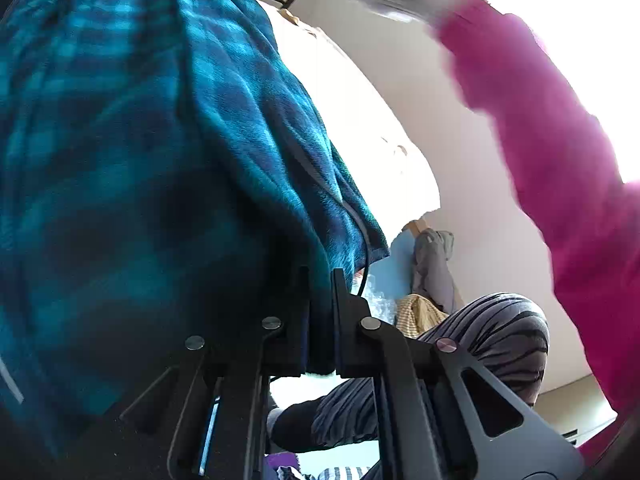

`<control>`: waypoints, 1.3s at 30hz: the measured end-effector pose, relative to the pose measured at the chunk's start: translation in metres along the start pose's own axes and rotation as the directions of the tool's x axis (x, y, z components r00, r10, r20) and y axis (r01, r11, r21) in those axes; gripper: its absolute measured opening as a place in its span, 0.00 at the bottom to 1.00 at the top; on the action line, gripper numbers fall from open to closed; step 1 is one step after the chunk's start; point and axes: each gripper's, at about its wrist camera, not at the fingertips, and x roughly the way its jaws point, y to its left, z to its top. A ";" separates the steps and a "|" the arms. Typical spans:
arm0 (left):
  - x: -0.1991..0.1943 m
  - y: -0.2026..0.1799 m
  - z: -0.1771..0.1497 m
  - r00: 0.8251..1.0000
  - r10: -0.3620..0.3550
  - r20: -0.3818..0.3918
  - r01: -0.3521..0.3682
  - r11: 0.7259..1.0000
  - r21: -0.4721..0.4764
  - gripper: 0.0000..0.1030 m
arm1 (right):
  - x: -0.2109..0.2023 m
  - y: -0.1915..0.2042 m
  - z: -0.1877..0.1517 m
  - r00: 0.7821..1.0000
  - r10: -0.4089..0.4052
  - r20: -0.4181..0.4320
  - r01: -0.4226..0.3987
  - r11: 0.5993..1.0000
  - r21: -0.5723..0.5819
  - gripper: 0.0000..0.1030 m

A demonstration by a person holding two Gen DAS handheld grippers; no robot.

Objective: Fold large clothes

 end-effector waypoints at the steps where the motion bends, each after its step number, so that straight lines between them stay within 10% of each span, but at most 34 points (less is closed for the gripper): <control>1: -0.003 0.002 0.000 1.000 0.005 0.003 -0.005 1.000 -0.001 0.06 | -0.036 -0.003 -0.009 0.999 0.024 0.033 -0.025 1.000 0.008 0.26; 10: -0.018 -0.005 0.000 0.999 0.024 0.025 -0.024 1.000 -0.013 0.24 | -0.188 0.000 -0.152 0.996 0.068 0.059 -0.073 0.994 0.084 0.28; 20: -0.017 0.010 0.011 0.997 0.072 0.012 -0.071 0.995 -0.068 0.25 | -0.120 -0.011 -0.309 0.977 0.155 -0.147 -0.111 0.956 0.273 0.33; 24: -0.020 0.013 0.010 0.997 0.070 0.012 -0.069 0.995 -0.071 0.24 | -0.094 -0.020 -0.318 0.964 0.220 -0.146 -0.160 0.927 0.339 0.34; 26: -0.017 0.013 0.010 0.996 0.085 0.010 -0.084 0.995 -0.060 0.05 | -0.085 -0.020 -0.320 0.960 0.245 -0.138 -0.183 0.917 0.355 0.33; 29: -0.007 0.016 0.008 0.993 0.116 0.000 -0.115 0.992 -0.054 0.04 | -0.077 -0.016 -0.321 0.954 0.260 -0.149 -0.197 0.919 0.340 0.05; 39: 0.018 0.001 -0.003 0.992 0.128 0.005 -0.128 0.991 -0.045 0.02 | -0.126 -0.013 -0.282 0.984 0.140 -0.110 -0.113 0.968 0.224 0.02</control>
